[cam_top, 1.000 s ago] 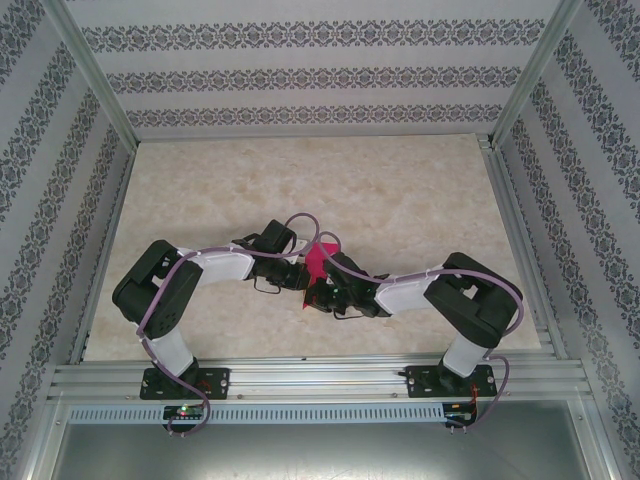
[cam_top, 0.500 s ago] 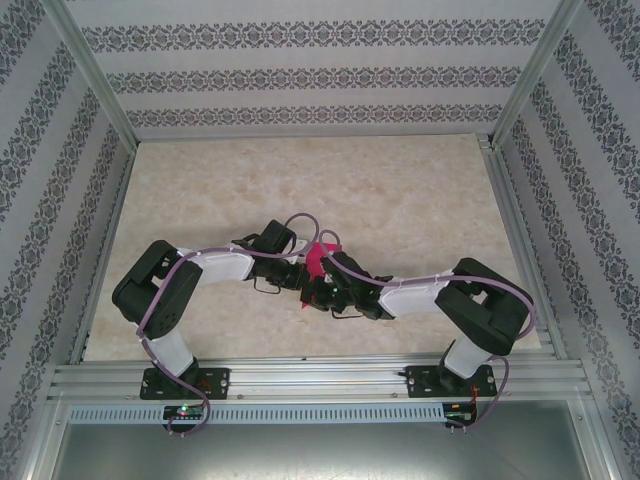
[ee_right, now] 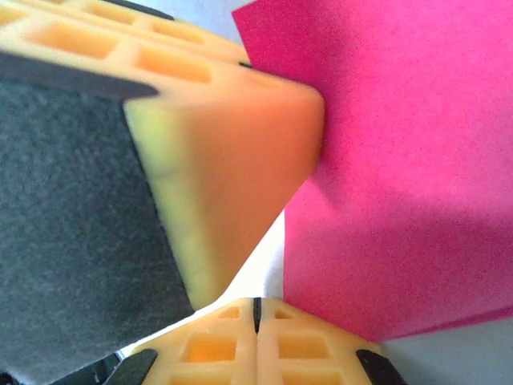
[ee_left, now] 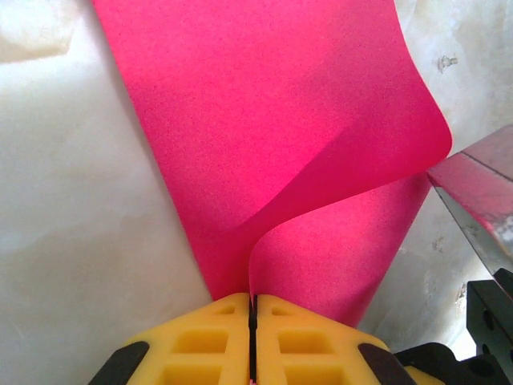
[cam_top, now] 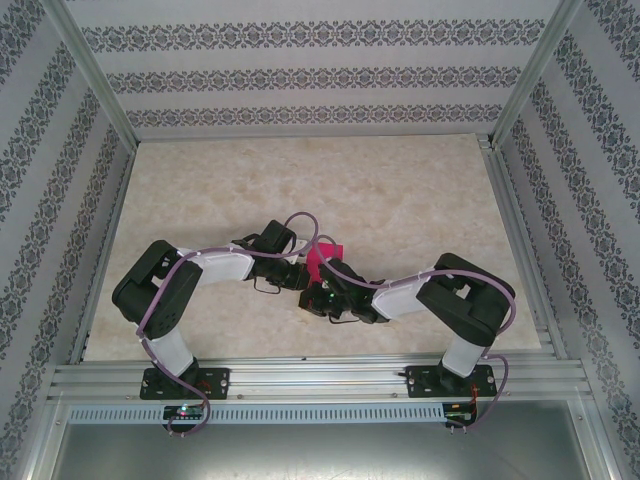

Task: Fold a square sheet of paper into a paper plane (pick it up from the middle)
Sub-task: Third fold the triangle at the center of the table.

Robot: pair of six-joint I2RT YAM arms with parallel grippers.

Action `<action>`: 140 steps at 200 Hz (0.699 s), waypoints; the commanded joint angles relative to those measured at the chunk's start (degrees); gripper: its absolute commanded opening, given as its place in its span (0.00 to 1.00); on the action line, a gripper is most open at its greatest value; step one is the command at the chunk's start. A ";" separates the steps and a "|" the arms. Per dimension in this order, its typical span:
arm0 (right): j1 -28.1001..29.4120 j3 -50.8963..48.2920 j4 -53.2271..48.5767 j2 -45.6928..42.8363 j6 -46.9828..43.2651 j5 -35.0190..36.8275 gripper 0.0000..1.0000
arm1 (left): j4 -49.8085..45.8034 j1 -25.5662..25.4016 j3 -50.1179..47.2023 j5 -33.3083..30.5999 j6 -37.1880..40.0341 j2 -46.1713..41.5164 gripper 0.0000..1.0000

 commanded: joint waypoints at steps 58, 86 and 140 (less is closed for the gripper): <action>-3.58 -2.96 -1.89 -9.07 -0.83 1.18 0.07 | -3.76 0.65 -0.56 -1.83 0.36 -0.12 0.10; -4.43 -1.84 0.51 -6.41 -0.31 -0.85 0.06 | -4.10 0.65 -0.30 -1.95 0.37 -0.19 0.10; -5.41 -0.58 0.32 -2.05 -1.61 -1.09 0.06 | -4.25 0.64 -0.50 -2.04 0.49 -0.21 0.10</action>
